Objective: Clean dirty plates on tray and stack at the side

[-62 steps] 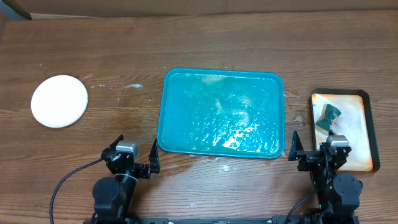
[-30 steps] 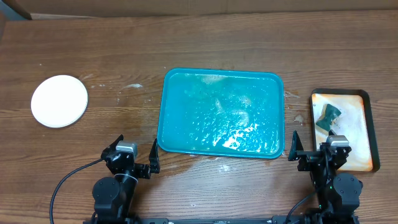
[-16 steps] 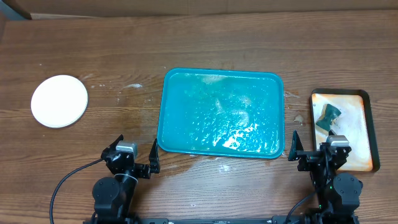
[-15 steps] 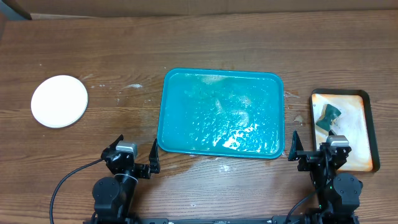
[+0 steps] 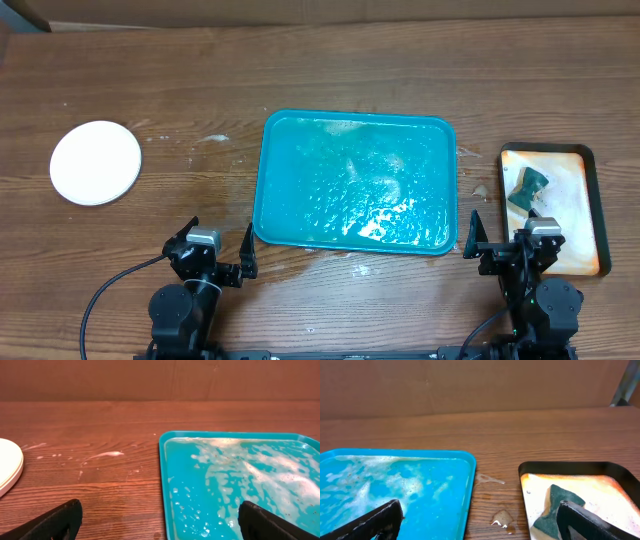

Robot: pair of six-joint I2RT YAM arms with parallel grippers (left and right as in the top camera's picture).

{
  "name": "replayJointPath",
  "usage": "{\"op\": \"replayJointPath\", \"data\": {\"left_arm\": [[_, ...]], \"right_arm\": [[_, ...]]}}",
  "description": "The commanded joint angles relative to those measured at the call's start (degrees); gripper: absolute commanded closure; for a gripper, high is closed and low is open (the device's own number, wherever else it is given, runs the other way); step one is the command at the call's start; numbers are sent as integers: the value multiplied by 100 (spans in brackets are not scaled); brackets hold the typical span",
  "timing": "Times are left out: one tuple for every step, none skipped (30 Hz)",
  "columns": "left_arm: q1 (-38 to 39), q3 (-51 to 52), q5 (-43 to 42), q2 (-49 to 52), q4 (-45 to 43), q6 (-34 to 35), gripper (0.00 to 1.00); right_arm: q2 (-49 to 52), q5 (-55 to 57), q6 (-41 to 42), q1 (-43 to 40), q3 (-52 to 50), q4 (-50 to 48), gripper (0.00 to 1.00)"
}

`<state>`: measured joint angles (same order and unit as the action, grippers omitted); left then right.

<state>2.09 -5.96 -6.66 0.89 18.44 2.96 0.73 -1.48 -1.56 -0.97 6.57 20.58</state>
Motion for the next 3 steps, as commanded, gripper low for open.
{"op": "replayJointPath", "data": {"left_arm": [[-20,46,-26,-68,-33,-85,0],[-20,46,-26,-68,-33,-85,0],[-20,46,-26,-68,-33,-85,0]], "right_arm": [[-50,33,-37,55,-48,-39,0],[-50,33,-37,55,-48,-39,0],[-50,33,-37,55,-48,-39,0]]}}
